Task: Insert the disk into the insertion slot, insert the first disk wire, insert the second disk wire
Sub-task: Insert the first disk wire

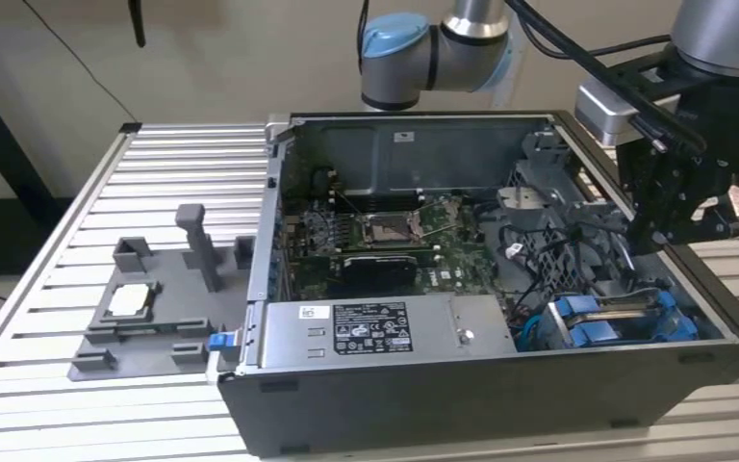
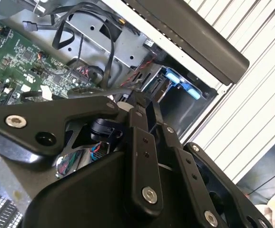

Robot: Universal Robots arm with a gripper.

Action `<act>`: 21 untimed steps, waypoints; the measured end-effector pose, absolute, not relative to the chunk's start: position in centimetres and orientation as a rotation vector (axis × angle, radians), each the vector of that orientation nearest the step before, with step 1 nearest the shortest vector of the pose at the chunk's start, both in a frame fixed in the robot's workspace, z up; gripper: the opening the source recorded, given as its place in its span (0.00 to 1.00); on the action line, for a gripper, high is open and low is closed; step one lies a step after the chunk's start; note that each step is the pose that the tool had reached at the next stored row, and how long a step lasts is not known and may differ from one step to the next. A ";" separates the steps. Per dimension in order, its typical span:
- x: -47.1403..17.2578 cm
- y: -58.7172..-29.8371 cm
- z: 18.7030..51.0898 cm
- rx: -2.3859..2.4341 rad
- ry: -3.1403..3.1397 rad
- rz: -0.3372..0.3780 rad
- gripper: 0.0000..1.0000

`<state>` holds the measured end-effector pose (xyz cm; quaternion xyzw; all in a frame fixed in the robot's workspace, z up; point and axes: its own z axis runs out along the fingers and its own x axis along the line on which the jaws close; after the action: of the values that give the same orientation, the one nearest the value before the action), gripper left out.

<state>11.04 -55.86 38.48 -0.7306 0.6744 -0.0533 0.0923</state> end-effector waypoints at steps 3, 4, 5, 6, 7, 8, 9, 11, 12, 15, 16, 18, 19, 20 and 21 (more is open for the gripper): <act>11.1 -55.9 38.4 -2.175 2.008 -0.150 0.19; 11.2 -55.9 38.4 -2.178 2.011 -0.146 0.19; 11.2 -55.9 38.4 -2.180 2.013 -0.142 0.19; 11.2 -55.9 38.3 -2.183 2.016 -0.137 0.19; 11.3 -55.9 38.3 -2.185 2.018 -0.133 0.19; 11.3 -55.9 38.3 -2.187 2.020 -0.130 0.19; 11.3 -55.9 38.2 -2.189 2.022 -0.127 0.19; 11.4 -55.9 38.2 -2.193 2.026 -0.121 0.19; 11.4 -55.9 38.2 -2.194 2.027 -0.118 0.19; 11.5 -55.9 38.1 -2.199 2.032 -0.109 0.19; 11.5 -55.9 38.1 -2.199 2.032 -0.107 0.19; 11.5 -55.9 38.0 -2.200 2.034 -0.105 0.19; 11.5 -55.9 38.0 -2.201 2.034 -0.104 0.19; 11.6 -55.9 38.0 -2.201 2.035 -0.103 0.19; 11.6 -55.9 38.0 -2.202 2.035 -0.101 0.19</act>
<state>11.58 -55.91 37.95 -0.7321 0.6767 -0.0337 0.0705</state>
